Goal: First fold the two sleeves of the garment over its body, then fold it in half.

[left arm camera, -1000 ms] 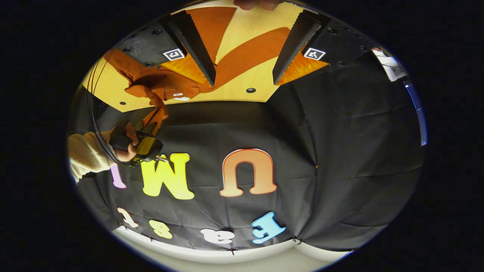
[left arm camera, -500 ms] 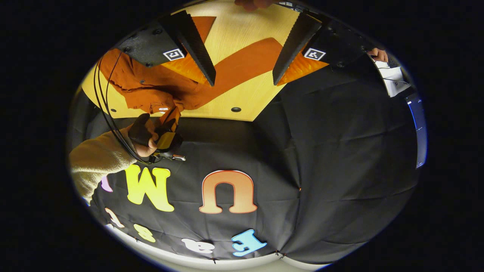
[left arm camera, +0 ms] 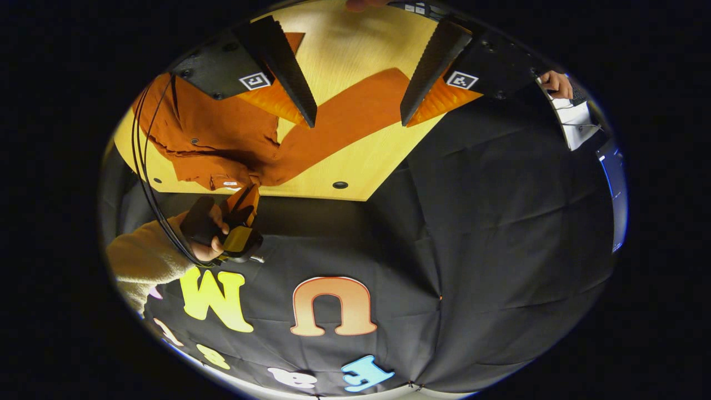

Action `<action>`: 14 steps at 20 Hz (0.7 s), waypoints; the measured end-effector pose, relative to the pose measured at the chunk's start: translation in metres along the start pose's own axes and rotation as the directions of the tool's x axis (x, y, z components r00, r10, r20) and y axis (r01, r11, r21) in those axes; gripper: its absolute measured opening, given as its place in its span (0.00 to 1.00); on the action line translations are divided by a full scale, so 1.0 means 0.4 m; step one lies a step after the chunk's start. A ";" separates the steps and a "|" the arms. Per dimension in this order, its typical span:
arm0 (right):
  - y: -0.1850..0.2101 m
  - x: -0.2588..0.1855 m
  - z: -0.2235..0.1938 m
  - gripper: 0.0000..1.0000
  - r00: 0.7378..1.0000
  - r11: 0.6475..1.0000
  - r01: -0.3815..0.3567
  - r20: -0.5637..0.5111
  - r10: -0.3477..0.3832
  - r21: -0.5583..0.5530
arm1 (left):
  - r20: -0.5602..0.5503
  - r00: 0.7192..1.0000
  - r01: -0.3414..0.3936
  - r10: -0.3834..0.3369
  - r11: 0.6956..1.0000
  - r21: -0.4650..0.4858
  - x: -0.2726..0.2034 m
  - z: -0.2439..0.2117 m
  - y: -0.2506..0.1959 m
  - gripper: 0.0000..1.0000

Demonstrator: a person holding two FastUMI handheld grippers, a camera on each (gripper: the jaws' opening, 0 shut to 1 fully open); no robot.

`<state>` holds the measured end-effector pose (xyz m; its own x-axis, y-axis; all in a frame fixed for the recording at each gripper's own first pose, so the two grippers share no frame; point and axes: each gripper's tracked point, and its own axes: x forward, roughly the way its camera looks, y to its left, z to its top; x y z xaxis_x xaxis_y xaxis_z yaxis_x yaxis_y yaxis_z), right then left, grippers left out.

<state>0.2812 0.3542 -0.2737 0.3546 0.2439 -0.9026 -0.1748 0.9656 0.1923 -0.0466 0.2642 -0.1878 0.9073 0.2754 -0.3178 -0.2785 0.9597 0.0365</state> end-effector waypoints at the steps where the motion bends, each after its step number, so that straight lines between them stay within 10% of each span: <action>1: 0.003 -0.016 0.004 0.14 1.000 1.000 -0.016 0.010 0.016 0.003 | -0.002 1.000 -0.001 0.001 1.000 -0.008 0.006 0.002 -0.006 0.98; 4: 0.023 -0.060 0.009 0.36 0.996 0.997 -0.077 0.041 0.077 0.003 | -0.023 1.000 -0.019 0.018 1.000 -0.023 0.032 -0.006 -0.004 0.99; 12: 0.005 -0.231 -0.059 0.41 0.977 0.981 -0.185 0.099 0.190 -0.066 | -0.181 0.967 -0.206 0.181 0.970 -0.130 0.133 -0.061 0.099 0.99; 14: -0.031 -0.278 -0.100 0.70 0.972 0.974 -0.208 0.098 0.216 -0.087 | -0.254 0.940 -0.273 0.227 0.948 -0.164 0.158 -0.095 0.135 0.99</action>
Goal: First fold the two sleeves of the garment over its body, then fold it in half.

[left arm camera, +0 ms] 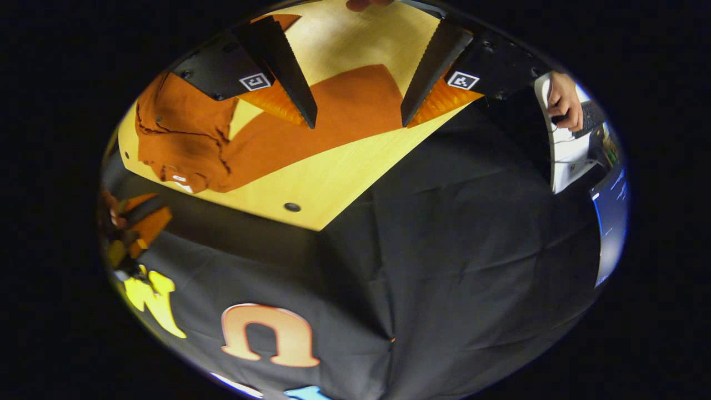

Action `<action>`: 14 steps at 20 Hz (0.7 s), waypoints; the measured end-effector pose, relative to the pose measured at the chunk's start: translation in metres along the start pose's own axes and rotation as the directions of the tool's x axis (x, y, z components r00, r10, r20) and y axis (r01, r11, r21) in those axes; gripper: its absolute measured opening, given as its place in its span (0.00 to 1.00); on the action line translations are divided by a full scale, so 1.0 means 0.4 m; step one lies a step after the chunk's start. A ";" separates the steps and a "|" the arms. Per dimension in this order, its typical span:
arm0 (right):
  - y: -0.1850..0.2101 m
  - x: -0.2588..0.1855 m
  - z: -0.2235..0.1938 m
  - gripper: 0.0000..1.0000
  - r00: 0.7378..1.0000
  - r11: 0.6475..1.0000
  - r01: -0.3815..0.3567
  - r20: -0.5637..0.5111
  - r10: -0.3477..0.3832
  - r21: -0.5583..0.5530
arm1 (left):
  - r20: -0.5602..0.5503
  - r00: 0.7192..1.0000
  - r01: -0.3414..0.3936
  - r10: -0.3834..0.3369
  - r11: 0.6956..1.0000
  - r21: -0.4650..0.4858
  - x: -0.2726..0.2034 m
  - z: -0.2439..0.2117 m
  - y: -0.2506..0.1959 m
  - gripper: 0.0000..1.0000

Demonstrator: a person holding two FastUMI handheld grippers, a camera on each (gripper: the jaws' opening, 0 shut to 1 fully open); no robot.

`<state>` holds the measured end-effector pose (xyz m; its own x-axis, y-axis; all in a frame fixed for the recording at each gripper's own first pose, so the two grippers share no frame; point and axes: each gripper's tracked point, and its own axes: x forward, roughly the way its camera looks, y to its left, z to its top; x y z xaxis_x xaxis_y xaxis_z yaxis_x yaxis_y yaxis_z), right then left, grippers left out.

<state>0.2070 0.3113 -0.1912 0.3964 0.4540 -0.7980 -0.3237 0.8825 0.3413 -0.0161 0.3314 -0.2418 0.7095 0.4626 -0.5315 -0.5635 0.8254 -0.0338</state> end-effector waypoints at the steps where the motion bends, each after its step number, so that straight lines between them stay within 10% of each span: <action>1: -0.026 -0.027 -0.011 0.77 1.000 1.000 0.006 0.017 -0.006 -0.004 | -0.030 0.999 -0.021 0.020 1.000 -0.020 0.019 -0.012 0.010 0.99; 14: -0.350 -0.333 -0.363 0.92 0.981 0.982 0.184 0.069 -0.182 -0.031 | -0.462 0.880 -0.190 0.104 0.971 -0.143 0.158 -0.147 0.064 0.99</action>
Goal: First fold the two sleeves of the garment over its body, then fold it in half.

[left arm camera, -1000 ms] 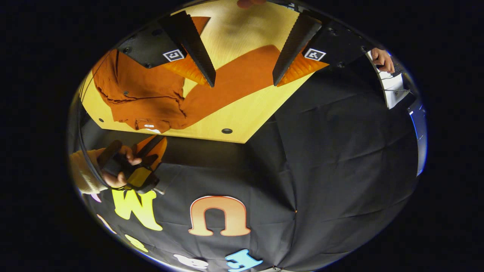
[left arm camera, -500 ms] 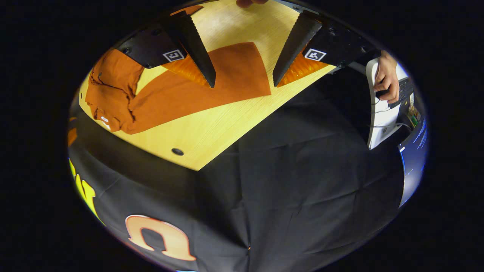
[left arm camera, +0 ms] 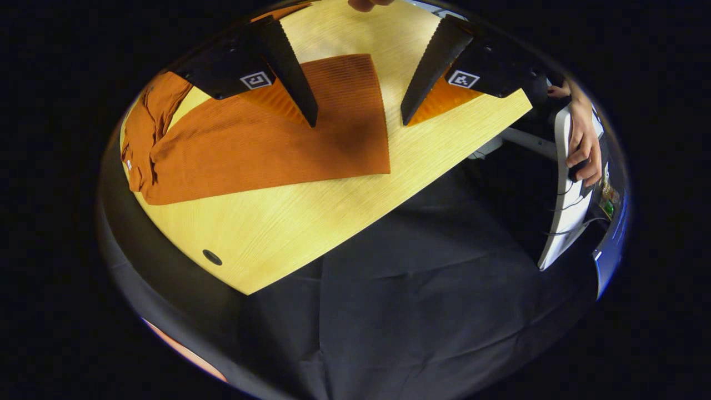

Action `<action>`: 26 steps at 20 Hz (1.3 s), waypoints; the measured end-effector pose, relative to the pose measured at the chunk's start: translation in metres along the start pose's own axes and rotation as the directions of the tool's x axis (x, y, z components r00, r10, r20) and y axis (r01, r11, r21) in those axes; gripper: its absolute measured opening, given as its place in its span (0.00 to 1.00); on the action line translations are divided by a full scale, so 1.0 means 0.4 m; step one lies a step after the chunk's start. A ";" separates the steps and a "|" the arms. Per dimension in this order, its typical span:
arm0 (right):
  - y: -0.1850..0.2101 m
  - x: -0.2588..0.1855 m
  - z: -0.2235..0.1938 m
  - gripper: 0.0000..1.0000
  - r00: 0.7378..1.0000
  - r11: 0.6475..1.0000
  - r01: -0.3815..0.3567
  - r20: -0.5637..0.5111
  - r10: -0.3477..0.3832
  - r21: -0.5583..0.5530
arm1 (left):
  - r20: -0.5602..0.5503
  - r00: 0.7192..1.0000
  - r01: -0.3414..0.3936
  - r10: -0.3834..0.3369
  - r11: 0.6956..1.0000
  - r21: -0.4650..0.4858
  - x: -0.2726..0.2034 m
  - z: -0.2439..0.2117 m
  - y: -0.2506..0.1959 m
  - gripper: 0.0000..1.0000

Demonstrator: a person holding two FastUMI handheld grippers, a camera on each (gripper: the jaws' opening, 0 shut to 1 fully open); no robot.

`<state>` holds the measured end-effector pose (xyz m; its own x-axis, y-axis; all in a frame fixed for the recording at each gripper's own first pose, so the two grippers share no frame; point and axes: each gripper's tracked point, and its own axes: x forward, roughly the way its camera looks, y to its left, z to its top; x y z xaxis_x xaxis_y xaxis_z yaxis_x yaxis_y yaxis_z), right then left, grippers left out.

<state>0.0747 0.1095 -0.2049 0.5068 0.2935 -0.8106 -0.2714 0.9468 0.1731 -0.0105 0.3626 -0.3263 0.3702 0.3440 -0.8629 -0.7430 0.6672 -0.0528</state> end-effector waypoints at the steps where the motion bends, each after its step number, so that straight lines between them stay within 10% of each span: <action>1: -0.016 -0.020 -0.027 0.92 1.000 1.000 -0.002 0.000 0.002 0.001 | -0.062 0.998 -0.003 0.003 1.000 -0.006 0.012 -0.009 0.000 0.99; 13: -0.280 -0.191 -0.254 0.92 0.998 0.953 0.059 0.018 -0.067 0.297 | -0.501 0.865 0.009 -0.021 1.000 -0.025 0.009 -0.004 -0.008 0.98; 19: -0.352 -0.240 -0.293 0.92 0.991 0.924 0.110 0.034 -0.131 0.366 | -0.503 0.864 0.021 -0.035 0.999 -0.035 0.012 -0.009 -0.071 0.62; 22: -0.369 -0.265 -0.301 0.92 0.989 0.912 0.103 0.057 -0.136 0.396 | -0.497 0.866 0.053 -0.050 0.999 -0.007 0.009 -0.002 -0.096 0.24; 26: -0.408 -0.275 -0.321 0.92 0.989 0.900 0.108 0.045 -0.140 0.423 | -0.490 0.870 0.097 -0.057 0.994 0.057 -0.004 0.001 -0.112 0.07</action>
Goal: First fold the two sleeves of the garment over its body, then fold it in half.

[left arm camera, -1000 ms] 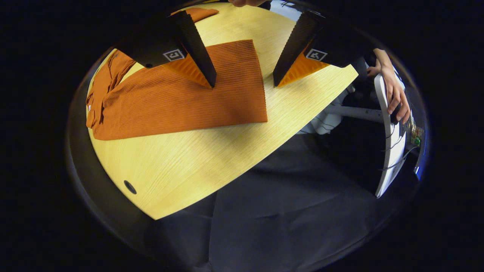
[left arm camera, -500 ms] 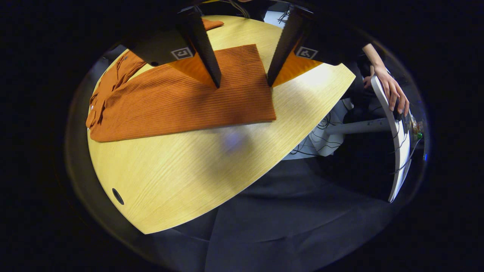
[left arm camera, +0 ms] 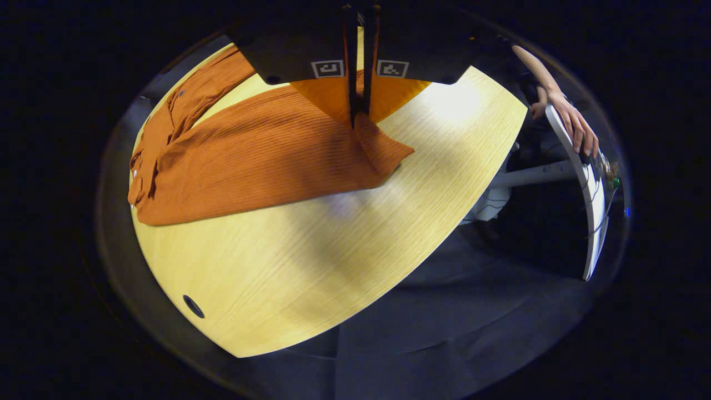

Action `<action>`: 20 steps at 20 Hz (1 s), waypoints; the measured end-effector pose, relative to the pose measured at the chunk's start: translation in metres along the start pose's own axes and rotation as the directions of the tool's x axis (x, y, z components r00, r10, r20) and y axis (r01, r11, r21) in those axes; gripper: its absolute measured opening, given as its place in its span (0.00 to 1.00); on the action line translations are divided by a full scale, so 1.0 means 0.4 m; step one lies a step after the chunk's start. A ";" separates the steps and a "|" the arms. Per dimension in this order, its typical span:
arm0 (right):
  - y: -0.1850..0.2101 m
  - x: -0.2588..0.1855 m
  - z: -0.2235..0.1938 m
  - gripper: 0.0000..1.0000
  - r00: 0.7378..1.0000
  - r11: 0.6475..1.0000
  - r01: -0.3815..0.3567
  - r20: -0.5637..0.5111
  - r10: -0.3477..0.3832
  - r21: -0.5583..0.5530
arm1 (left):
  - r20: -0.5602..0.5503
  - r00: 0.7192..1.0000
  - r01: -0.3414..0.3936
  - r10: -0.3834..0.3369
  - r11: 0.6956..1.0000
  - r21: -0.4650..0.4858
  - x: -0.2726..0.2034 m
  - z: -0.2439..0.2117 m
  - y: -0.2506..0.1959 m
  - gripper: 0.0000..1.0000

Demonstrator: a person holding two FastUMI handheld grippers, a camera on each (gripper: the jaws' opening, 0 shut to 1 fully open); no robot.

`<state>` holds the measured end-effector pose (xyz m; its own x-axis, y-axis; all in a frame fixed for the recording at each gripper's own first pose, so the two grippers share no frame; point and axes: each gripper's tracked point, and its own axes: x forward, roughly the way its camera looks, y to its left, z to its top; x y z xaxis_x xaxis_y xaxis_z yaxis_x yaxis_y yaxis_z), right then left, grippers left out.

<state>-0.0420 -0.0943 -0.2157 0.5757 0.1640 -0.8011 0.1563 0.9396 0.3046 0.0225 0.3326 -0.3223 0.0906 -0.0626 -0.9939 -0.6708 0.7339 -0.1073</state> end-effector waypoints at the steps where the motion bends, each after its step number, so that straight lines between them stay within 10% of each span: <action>1: -0.007 -0.001 0.001 0.92 1.000 1.000 -0.005 -0.007 0.005 0.007 | 0.011 1.000 0.011 -0.011 1.000 0.016 -0.009 0.000 -0.005 0.07; 8: -0.036 0.023 0.051 0.92 0.999 0.999 -0.044 -0.009 0.045 0.008 | 0.165 0.970 0.159 -0.181 0.978 0.134 -0.189 0.034 -0.214 0.04; 12: -0.050 0.055 0.092 0.92 0.998 0.998 -0.058 -0.008 0.058 -0.030 | 0.222 0.954 0.128 -0.200 0.945 0.299 -0.317 0.041 -0.426 0.04; 20: -0.105 0.086 0.164 0.92 0.994 0.994 -0.110 0.009 0.110 -0.011 | 0.276 0.883 0.154 -0.380 0.789 0.594 -0.447 -0.022 -0.968 0.03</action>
<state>0.0241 -0.1479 -0.2224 0.5967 0.2633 -0.7581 0.0837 0.9191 0.3851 0.2596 0.0538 -0.1034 0.5382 -0.1478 -0.8298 -0.0778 0.9716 -0.2235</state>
